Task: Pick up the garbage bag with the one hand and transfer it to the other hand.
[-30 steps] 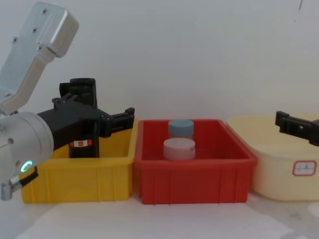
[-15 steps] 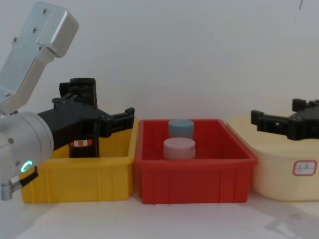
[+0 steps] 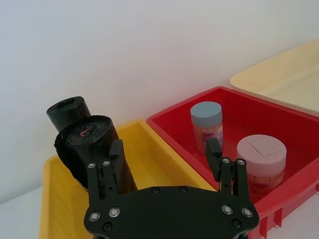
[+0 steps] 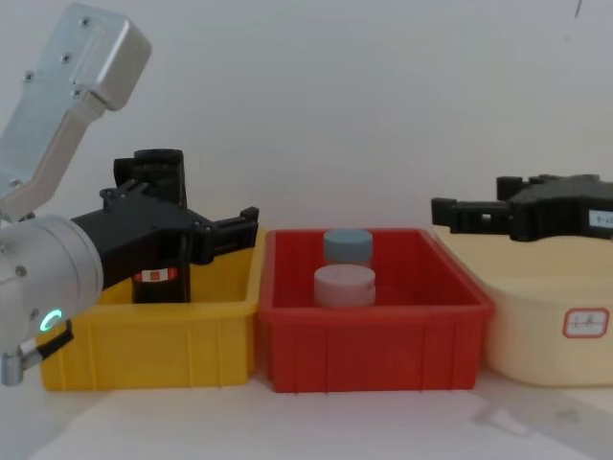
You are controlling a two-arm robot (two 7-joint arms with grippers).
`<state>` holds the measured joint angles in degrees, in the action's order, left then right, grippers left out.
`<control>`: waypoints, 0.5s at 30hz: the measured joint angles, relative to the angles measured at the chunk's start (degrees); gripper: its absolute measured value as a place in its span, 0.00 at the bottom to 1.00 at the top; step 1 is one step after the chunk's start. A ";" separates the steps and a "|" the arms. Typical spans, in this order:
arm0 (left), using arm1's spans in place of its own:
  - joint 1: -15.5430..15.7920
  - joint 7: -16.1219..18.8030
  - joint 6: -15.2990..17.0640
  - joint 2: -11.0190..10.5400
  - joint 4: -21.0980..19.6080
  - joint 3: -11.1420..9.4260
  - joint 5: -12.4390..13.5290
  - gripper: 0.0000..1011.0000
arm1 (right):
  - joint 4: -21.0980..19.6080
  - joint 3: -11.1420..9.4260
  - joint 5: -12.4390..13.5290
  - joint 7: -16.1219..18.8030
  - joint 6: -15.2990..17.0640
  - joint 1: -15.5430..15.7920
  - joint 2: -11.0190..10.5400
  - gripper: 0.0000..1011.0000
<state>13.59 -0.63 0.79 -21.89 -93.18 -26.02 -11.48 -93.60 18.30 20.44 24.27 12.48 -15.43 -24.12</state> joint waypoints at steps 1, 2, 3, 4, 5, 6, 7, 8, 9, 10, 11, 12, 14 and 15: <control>0.00 0.00 0.00 0.00 0.00 0.00 0.00 0.99 | 0.05 0.11 0.26 0.45 0.48 -0.31 -0.10 0.99; 0.00 0.00 0.00 0.00 0.00 0.00 0.00 0.99 | 0.12 0.26 0.51 0.88 0.92 -0.69 -0.22 0.99; 0.00 0.00 0.00 0.00 0.00 0.00 0.00 0.99 | 0.25 0.52 0.87 1.59 1.73 -1.33 -0.39 0.99; 0.00 0.00 0.00 0.00 0.00 0.00 0.00 0.99 | 0.31 0.67 1.02 1.96 2.21 -1.62 -0.47 0.99; 0.00 0.00 0.00 0.00 0.00 0.00 0.00 0.99 | 0.40 0.82 1.11 2.23 2.56 -1.90 -0.55 0.99; 0.00 0.00 0.00 0.00 0.00 0.00 0.00 0.99 | 0.64 1.22 1.17 2.64 3.11 -2.53 -0.70 0.99; 0.00 0.00 0.00 0.00 0.00 0.00 0.00 0.99 | 0.73 1.35 1.17 2.79 3.36 -2.72 -0.74 0.99; 0.00 0.00 0.00 0.00 0.00 0.00 0.00 0.99 | 0.92 1.61 1.17 2.91 3.57 -3.09 -0.78 0.99; 0.00 0.00 0.00 0.00 0.00 0.00 0.00 0.99 | 1.25 2.03 1.07 3.09 4.03 -3.63 -0.79 0.99; 0.00 0.00 0.00 0.00 0.00 0.00 0.00 0.99 | 1.51 2.31 0.99 3.15 4.20 -3.97 -0.77 0.99; 0.00 0.00 0.00 0.00 0.00 0.00 0.00 0.99 | 1.65 2.46 0.90 3.19 4.36 -4.14 -0.75 0.99; 0.00 0.00 0.00 0.00 0.00 0.00 0.00 0.99 | 2.09 3.01 0.64 3.23 4.67 -4.76 -0.61 0.99; 0.00 0.00 0.00 0.00 0.00 0.00 0.00 0.99 | 2.59 3.56 0.42 3.25 4.86 -5.37 -0.41 0.99; 0.00 0.00 0.00 0.00 0.00 0.00 0.00 0.99 | 2.83 3.81 0.32 3.25 4.94 -5.62 -0.30 0.99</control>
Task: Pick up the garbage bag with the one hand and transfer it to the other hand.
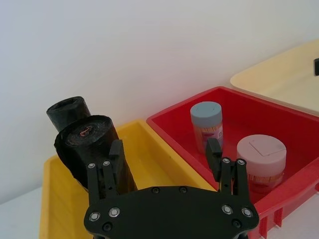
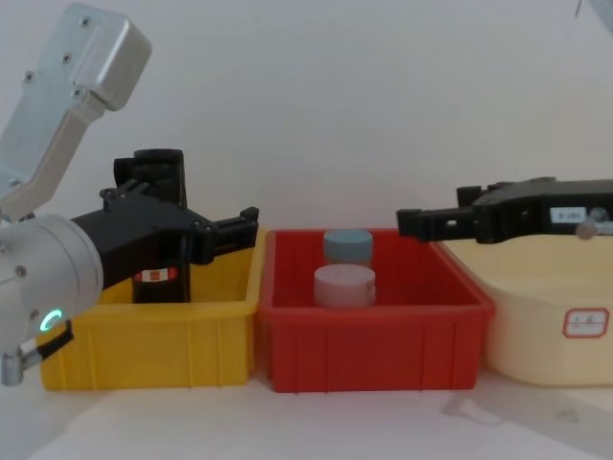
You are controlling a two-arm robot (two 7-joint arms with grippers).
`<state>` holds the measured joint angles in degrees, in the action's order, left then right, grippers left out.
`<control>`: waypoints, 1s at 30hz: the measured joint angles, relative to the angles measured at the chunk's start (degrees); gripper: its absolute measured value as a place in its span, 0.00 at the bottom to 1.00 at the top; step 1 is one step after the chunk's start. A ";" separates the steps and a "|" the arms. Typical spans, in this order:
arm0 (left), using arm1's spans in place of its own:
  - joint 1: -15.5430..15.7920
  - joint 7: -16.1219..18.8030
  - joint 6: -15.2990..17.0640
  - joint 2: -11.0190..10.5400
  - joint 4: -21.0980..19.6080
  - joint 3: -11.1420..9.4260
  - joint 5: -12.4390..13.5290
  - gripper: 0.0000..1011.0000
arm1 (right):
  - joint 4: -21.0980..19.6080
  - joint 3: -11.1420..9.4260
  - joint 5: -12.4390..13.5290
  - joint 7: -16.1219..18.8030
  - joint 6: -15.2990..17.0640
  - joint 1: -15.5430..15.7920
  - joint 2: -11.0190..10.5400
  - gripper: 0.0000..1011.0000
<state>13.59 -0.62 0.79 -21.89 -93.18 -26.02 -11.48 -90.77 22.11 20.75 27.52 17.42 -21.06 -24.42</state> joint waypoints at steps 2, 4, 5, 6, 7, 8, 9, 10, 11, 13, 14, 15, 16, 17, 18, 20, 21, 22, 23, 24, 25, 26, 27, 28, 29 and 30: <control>0.00 0.00 0.00 0.00 0.00 0.00 0.00 0.99 | 0.46 0.43 -0.22 0.01 0.16 -0.48 0.22 0.99; 0.00 0.00 0.00 0.00 0.00 0.00 0.00 0.99 | 1.24 1.19 -0.56 0.01 0.32 -1.35 0.66 0.99; 0.00 0.00 0.00 0.00 0.00 0.00 0.00 0.99 | 1.70 1.64 -0.78 0.01 0.45 -1.81 0.94 0.99; 0.00 0.00 0.00 0.00 0.00 0.00 0.00 0.99 | 2.04 1.93 -0.85 0.01 0.50 -2.14 1.16 0.99; 0.00 0.00 0.00 0.00 0.00 0.00 0.00 0.99 | 2.20 2.06 -0.92 0.01 0.55 -2.29 1.24 0.99; 0.00 0.00 0.00 0.00 0.00 0.00 0.00 0.99 | 2.53 2.30 -0.97 0.01 0.61 -2.60 1.43 0.99; 0.00 0.00 0.00 0.00 0.00 0.00 0.00 0.99 | 2.99 2.62 -1.03 0.01 0.72 -3.04 1.74 0.99; 0.00 0.00 0.00 0.00 0.00 0.00 0.00 0.99 | 3.21 2.75 -1.03 0.03 0.81 -3.24 1.87 0.99; 0.00 0.00 0.00 0.00 0.00 0.00 0.00 0.99 | 3.65 3.05 -1.01 0.11 1.02 -3.68 2.17 0.99; 0.00 0.00 0.00 0.00 0.00 0.00 0.00 0.99 | 4.06 3.31 -0.90 0.28 1.26 -4.08 2.44 0.99; 0.00 0.00 0.00 0.00 0.00 0.00 0.00 0.99 | 4.49 3.54 -0.68 0.51 1.55 -4.51 2.74 0.99; 0.00 0.00 0.00 0.00 0.00 0.00 0.00 0.99 | 4.69 3.64 -0.54 0.62 1.70 -4.70 2.88 0.99; 0.00 0.00 0.00 0.00 0.00 0.00 0.00 0.99 | 4.87 3.73 -0.40 0.74 1.81 -4.87 3.02 0.99; 0.00 0.00 0.00 0.00 0.00 0.00 0.00 0.99 | 5.21 3.89 -0.03 1.06 2.17 -5.20 3.29 0.99; 0.00 0.00 0.00 0.00 0.00 0.00 0.00 0.99 | 5.38 3.98 0.14 1.18 2.33 -5.36 3.43 0.99; 0.00 0.00 0.00 0.00 0.00 0.00 0.00 0.99 | 5.78 4.20 0.43 1.40 2.60 -5.76 3.75 0.99; 0.00 0.00 0.00 0.00 0.00 0.00 0.00 0.99 | 6.11 4.41 0.67 1.58 2.86 -6.12 4.06 0.99; 0.00 0.00 0.00 0.00 0.00 0.00 0.00 0.99 | 6.31 4.52 0.81 1.69 3.01 -6.30 4.22 0.99; 0.00 0.00 0.00 0.00 0.00 0.00 0.00 0.99 | 6.56 4.65 0.90 1.76 3.12 -6.52 4.39 0.99; 0.00 0.00 0.00 0.00 0.00 0.00 0.00 0.99 | 6.98 4.86 1.03 1.85 3.29 -6.83 4.66 0.99; 0.00 0.00 0.00 0.00 0.00 0.00 0.00 0.99 | 7.20 4.97 1.08 1.89 3.37 -6.99 4.80 0.99; 0.00 0.00 0.00 0.00 0.00 0.00 0.00 0.99 | 7.47 5.13 1.11 1.91 3.42 -7.20 4.98 0.99; 0.00 0.00 0.00 0.00 0.00 0.00 0.00 0.99 | 7.84 5.35 1.13 1.92 3.47 -7.52 5.26 0.99; 0.00 0.00 0.00 0.00 0.00 0.00 0.00 0.99 | 8.12 5.53 1.14 1.93 3.49 -7.69 5.39 0.99; 0.00 0.00 0.00 0.00 0.00 0.00 0.00 0.99 | 8.34 5.67 1.14 1.93 3.51 -7.85 5.53 0.99; 0.00 0.00 0.00 0.00 0.00 0.00 0.00 0.99 | 8.59 5.82 1.14 1.93 3.51 -8.06 5.67 0.99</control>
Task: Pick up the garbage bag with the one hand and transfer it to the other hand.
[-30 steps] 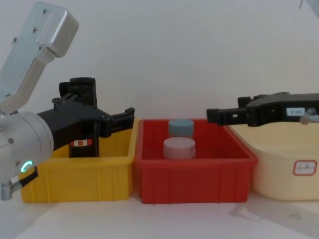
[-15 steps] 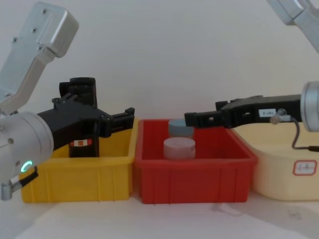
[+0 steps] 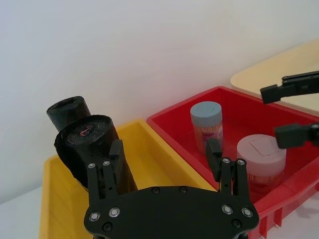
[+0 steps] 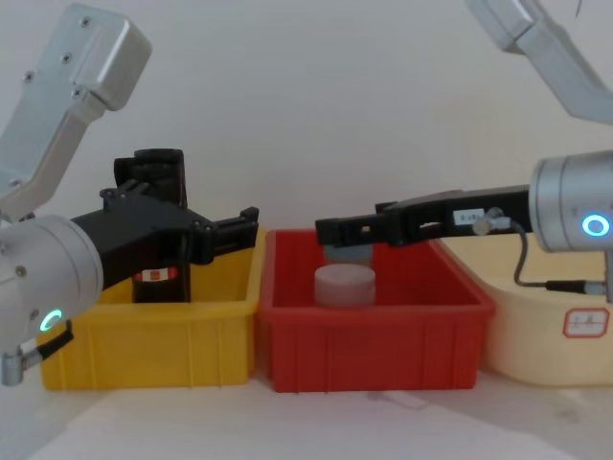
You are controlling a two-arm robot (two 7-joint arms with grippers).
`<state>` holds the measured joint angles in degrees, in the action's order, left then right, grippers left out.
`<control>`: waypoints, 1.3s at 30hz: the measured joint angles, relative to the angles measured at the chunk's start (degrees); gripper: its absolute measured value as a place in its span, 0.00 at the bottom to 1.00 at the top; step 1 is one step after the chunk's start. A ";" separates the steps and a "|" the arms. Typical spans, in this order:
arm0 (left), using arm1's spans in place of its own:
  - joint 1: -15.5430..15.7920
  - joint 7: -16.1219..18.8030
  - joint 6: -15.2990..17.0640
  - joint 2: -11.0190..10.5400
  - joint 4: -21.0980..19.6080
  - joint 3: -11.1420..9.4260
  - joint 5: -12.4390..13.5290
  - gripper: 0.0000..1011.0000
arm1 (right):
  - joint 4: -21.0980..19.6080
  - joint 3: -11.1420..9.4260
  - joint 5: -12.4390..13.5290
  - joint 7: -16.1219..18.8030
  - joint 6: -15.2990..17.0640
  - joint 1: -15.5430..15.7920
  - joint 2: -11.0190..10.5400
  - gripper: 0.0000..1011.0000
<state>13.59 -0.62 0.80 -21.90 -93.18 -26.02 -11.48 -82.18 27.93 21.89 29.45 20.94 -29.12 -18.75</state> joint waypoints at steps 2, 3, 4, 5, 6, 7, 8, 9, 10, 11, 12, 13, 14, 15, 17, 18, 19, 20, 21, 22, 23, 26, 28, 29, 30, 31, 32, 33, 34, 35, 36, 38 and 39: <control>0.00 0.00 0.00 0.00 0.00 0.00 0.00 0.99 | 0.83 0.43 0.00 0.00 0.01 -0.44 0.39 0.99; 0.00 0.00 0.00 0.00 0.00 0.00 0.00 0.99 | 1.14 0.60 0.00 -0.01 0.00 -0.60 0.53 0.99; 0.00 0.00 0.00 0.00 0.00 0.00 0.00 0.99 | 1.58 0.84 -0.03 -0.02 -0.03 -0.84 0.73 0.99; 0.00 0.00 0.00 0.00 0.00 0.00 0.00 0.99 | 1.79 0.96 -0.05 -0.04 -0.06 -0.95 0.82 0.99; 0.00 0.00 0.00 0.00 0.00 0.00 0.00 0.99 | 1.99 1.06 -0.07 -0.04 -0.08 -1.07 0.90 0.99; 0.00 0.00 0.00 0.00 0.00 0.00 0.00 0.99 | 2.42 1.25 -0.11 -0.07 -0.15 -1.29 1.06 0.99; 0.00 0.00 0.00 0.00 0.00 0.00 0.00 0.99 | 2.72 1.37 -0.13 -0.10 -0.18 -1.43 1.16 0.99; 0.00 0.00 0.00 0.00 0.00 0.00 0.00 0.99 | 2.95 1.46 -0.16 -0.11 -0.22 -1.53 1.22 0.99; 0.00 0.00 0.00 0.00 0.00 0.00 0.00 0.99 | 3.15 1.55 -0.18 -0.14 -0.28 -1.62 1.28 0.99; 0.00 0.00 0.00 0.00 0.00 0.00 0.00 0.99 | 3.55 1.74 -0.22 -0.16 -0.35 -1.81 1.38 0.99; 0.00 0.00 0.00 0.00 0.00 0.00 0.00 0.99 | 3.80 1.87 -0.24 -0.18 -0.38 -1.92 1.43 0.99; 0.00 0.00 0.00 0.00 0.00 0.00 0.00 0.99 | 3.98 1.97 -0.26 -0.19 -0.42 -1.99 1.47 0.99; 0.00 0.00 0.00 0.00 0.00 0.00 0.00 0.99 | 4.32 2.15 -0.28 -0.22 -0.52 -2.12 1.55 0.99; 0.00 0.00 0.00 0.00 0.00 0.00 0.00 0.99 | 4.50 2.24 -0.29 -0.24 -0.56 -2.18 1.56 0.99; 0.00 0.00 0.00 0.00 0.00 0.00 0.00 0.99 | 5.07 2.50 -0.32 -0.28 -0.62 -2.34 1.63 0.99; 0.00 0.00 0.00 0.00 0.00 -0.01 0.00 0.99 | 5.25 2.56 -0.32 -0.28 -0.65 -2.40 1.66 0.99; 0.00 0.00 0.00 0.00 0.00 0.00 0.00 0.99 | 5.55 2.69 -0.33 -0.30 -0.70 -2.48 1.69 0.99; 0.00 0.00 0.00 0.00 0.00 0.00 0.00 0.99 | 5.70 2.76 -0.33 -0.30 -0.73 -2.52 1.70 0.99; 0.00 0.00 0.00 0.00 0.00 0.00 0.00 0.99 | 5.85 2.83 -0.33 -0.31 -0.74 -2.55 1.71 0.99; 0.00 0.00 0.00 0.00 0.00 0.00 0.00 0.99 | 6.12 2.95 -0.33 -0.31 -0.76 -2.65 1.72 0.99; 0.00 0.00 0.00 0.00 0.00 0.00 0.00 0.99 | 6.12 2.95 -0.33 -0.31 -0.76 -2.65 1.72 0.99; 0.00 0.00 0.00 0.00 0.00 0.00 0.00 0.99 | 6.73 3.21 -0.29 -0.30 -0.77 -2.81 1.74 0.99; 0.00 0.00 0.00 0.00 0.00 0.00 0.00 0.99 | 7.17 3.38 -0.23 -0.28 -0.77 -2.90 1.76 0.99; 0.00 0.00 0.00 0.00 0.00 0.00 0.00 0.99 | 7.50 3.47 -0.17 -0.25 -0.77 -3.01 1.78 0.99; 0.00 0.00 0.00 0.00 0.00 0.00 0.00 0.99 | 7.60 3.50 -0.13 -0.24 -0.77 -3.03 1.79 0.99; 0.00 0.00 0.00 0.00 0.00 0.00 0.00 0.99 | 7.92 3.62 -0.07 -0.20 -0.78 -3.12 1.84 0.99; 0.00 0.00 0.00 0.00 0.00 0.00 0.00 0.99 | 7.92 3.62 -0.07 -0.20 -0.78 -3.12 1.84 0.99; 0.00 0.00 0.00 0.00 0.00 0.00 0.00 0.99 | 8.05 3.65 -0.03 -0.18 -0.77 -3.17 1.86 0.99; 0.00 0.00 0.00 0.00 0.00 0.00 0.00 0.99 | 8.32 3.75 0.05 -0.14 -0.77 -3.26 1.89 0.99; 0.00 0.00 0.00 0.00 0.00 0.00 0.00 0.99 | 8.44 3.80 0.10 -0.12 -0.77 -3.30 1.90 0.99; 0.00 0.00 0.00 0.00 0.00 0.00 0.00 0.99 | 8.62 3.85 0.16 -0.09 -0.77 -3.38 1.92 0.99; 0.00 0.00 0.00 0.00 0.00 0.00 0.00 0.99 | 9.04 3.99 0.32 0.00 -0.77 -3.54 1.96 0.99; 0.00 0.00 0.00 0.00 0.00 0.00 0.00 0.99 | 9.37 4.08 0.40 0.06 -0.76 -3.65 2.00 0.99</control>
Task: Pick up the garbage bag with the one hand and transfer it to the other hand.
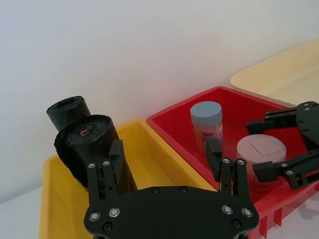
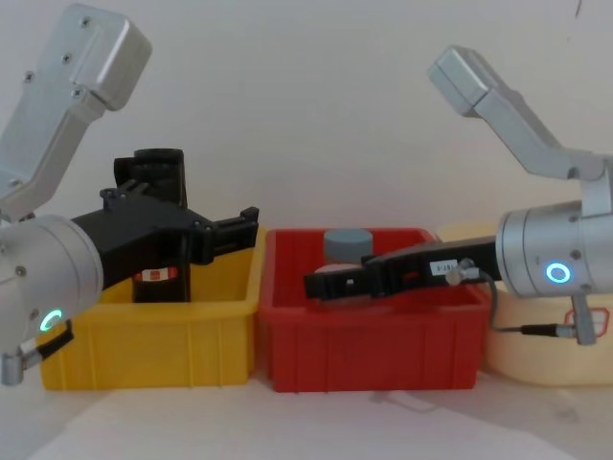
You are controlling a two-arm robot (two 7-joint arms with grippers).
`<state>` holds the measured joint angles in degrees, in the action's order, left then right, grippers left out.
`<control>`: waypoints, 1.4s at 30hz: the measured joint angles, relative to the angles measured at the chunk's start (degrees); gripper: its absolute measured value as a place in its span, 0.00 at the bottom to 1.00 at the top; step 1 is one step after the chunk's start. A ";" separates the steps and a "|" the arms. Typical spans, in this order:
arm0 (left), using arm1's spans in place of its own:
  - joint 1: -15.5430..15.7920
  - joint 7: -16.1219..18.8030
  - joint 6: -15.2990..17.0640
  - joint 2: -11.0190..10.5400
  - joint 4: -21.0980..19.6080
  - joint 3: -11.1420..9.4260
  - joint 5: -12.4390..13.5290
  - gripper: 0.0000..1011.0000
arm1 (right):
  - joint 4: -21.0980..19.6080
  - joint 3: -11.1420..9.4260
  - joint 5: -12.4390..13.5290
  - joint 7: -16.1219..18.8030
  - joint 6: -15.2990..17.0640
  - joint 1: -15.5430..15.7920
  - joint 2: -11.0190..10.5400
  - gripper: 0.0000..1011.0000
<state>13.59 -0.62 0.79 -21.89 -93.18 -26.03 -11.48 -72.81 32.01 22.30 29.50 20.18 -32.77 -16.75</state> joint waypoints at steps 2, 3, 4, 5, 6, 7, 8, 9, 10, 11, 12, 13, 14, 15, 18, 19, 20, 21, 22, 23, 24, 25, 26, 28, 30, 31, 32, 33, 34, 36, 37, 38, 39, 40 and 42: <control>0.00 0.00 0.00 0.00 0.00 0.00 0.00 0.99 | 0.28 0.07 0.11 0.08 0.02 -0.10 0.03 0.99; 0.00 0.00 0.00 0.00 0.00 0.01 0.00 0.99 | 0.43 0.11 0.21 0.16 0.03 -0.15 0.05 0.99; 0.00 0.00 0.00 0.00 0.00 0.00 0.00 0.99 | 0.70 0.18 0.33 0.24 0.07 -0.24 0.09 0.99; 0.00 0.00 0.00 0.00 0.00 0.00 0.00 0.99 | 0.97 0.24 0.46 0.32 0.11 -0.33 0.12 0.99; 0.00 0.00 0.00 0.00 0.00 0.00 0.00 0.99 | 1.06 0.26 0.52 0.35 0.15 -0.36 0.13 0.99; 0.00 0.00 0.00 0.00 0.00 0.00 0.00 0.99 | 1.20 0.29 0.60 0.39 0.17 -0.43 0.14 0.99; 0.00 0.00 0.00 0.00 0.00 0.00 0.00 0.99 | 1.40 0.36 0.78 0.47 0.22 -0.50 0.18 0.99; 0.00 0.00 0.00 0.00 0.00 0.00 0.00 0.99 | 1.52 0.40 0.85 0.52 0.24 -0.55 0.18 0.99; 0.00 0.00 0.00 0.00 0.00 0.00 0.00 0.99 | 1.64 0.43 0.91 0.58 0.26 -0.60 0.20 0.99; 0.00 0.00 0.00 0.00 0.00 0.00 0.00 0.99 | 1.74 0.45 0.97 0.64 0.27 -0.63 0.21 0.99; 0.00 0.00 0.00 0.00 0.00 0.00 0.00 0.99 | 1.85 0.48 1.03 0.68 0.29 -0.66 0.21 0.99; 0.00 0.00 0.00 0.00 0.00 0.00 0.00 0.99 | 2.02 0.52 1.15 0.75 0.34 -0.74 0.22 0.99; 0.00 0.00 0.00 0.00 0.00 0.00 0.00 0.99 | 2.11 0.53 1.20 0.78 0.36 -0.77 0.22 0.99; 0.00 0.00 0.00 0.00 0.00 0.00 0.00 0.99 | 2.19 0.56 1.25 0.80 0.38 -0.79 0.22 0.99; 0.00 0.00 0.00 0.00 0.00 0.01 0.00 0.99 | 2.44 0.62 1.41 0.90 0.40 -0.92 0.24 0.96; 0.00 0.00 0.00 0.00 0.00 0.00 0.00 0.99 | 2.54 0.65 1.52 0.95 0.41 -0.96 0.26 0.93; 0.00 0.00 0.00 0.00 0.00 0.00 0.00 0.99 | 2.60 0.66 1.59 0.97 0.41 -0.98 0.26 0.91; 0.00 0.00 0.00 0.00 0.00 0.00 0.00 0.99 | 2.64 0.66 1.62 1.01 0.42 -0.99 0.26 0.90; 0.00 0.00 0.00 0.00 0.00 0.00 0.00 0.99 | 2.67 0.68 1.64 1.04 0.42 -1.01 0.27 0.88; 0.00 0.00 0.00 0.00 0.00 0.00 0.00 0.99 | 2.77 0.70 1.67 1.06 0.44 -1.06 0.28 0.83; 0.00 0.00 0.00 0.00 0.00 0.00 0.00 0.99 | 2.81 0.71 1.69 1.07 0.44 -1.08 0.29 0.81; 0.00 0.00 0.00 0.00 0.00 0.00 0.00 0.99 | 2.86 0.73 1.73 1.12 0.46 -1.10 0.31 0.79; 0.00 0.00 0.00 0.00 0.00 0.00 0.00 0.99 | 2.88 0.73 1.75 1.14 0.46 -1.11 0.31 0.78; 0.00 0.00 0.00 0.00 0.00 0.01 0.00 0.99 | 2.93 0.74 1.77 1.15 0.47 -1.13 0.31 0.70; 0.00 0.00 0.00 0.00 0.00 0.00 0.00 0.99 | 3.01 0.75 1.79 1.16 0.49 -1.15 0.31 0.66; 0.00 0.00 0.00 0.00 0.00 0.00 0.00 0.99 | 3.03 0.75 1.80 1.16 0.49 -1.16 0.31 0.66; 0.00 0.00 0.00 0.00 0.00 0.00 0.00 0.99 | 3.04 0.75 1.81 1.17 0.50 -1.17 0.31 0.66; 0.00 0.00 0.00 0.00 0.00 0.00 0.00 0.99 | 3.07 0.77 1.82 1.18 0.50 -1.18 0.31 0.66; 0.00 0.00 0.00 0.00 0.00 0.00 0.00 0.99 | 3.09 0.77 1.83 1.19 0.50 -1.18 0.31 0.66; 0.00 0.00 0.00 0.00 0.00 0.00 0.00 0.99 | 3.13 0.78 1.85 1.20 0.51 -1.20 0.31 0.66; 0.00 0.00 0.00 0.00 0.00 0.00 0.00 0.99 | 3.14 0.78 1.85 1.20 0.51 -1.20 0.31 0.66; 0.00 0.00 0.00 0.00 0.00 0.00 0.00 0.99 | 3.16 0.79 1.86 1.21 0.51 -1.21 0.31 0.66; 0.00 0.00 0.00 0.00 0.00 0.00 0.00 0.99 | 3.17 0.80 1.87 1.21 0.52 -1.22 0.31 0.66; 0.00 0.00 0.00 0.00 0.00 0.00 0.00 0.99 | 3.18 0.80 1.87 1.22 0.52 -1.22 0.31 0.66; 0.00 0.00 0.00 0.00 0.00 0.01 0.00 0.99 | 3.20 0.81 1.88 1.23 0.52 -1.23 0.31 0.66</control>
<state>13.59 -0.63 0.80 -21.89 -93.18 -26.02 -11.48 -69.60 32.82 24.18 30.73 20.70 -34.01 -16.44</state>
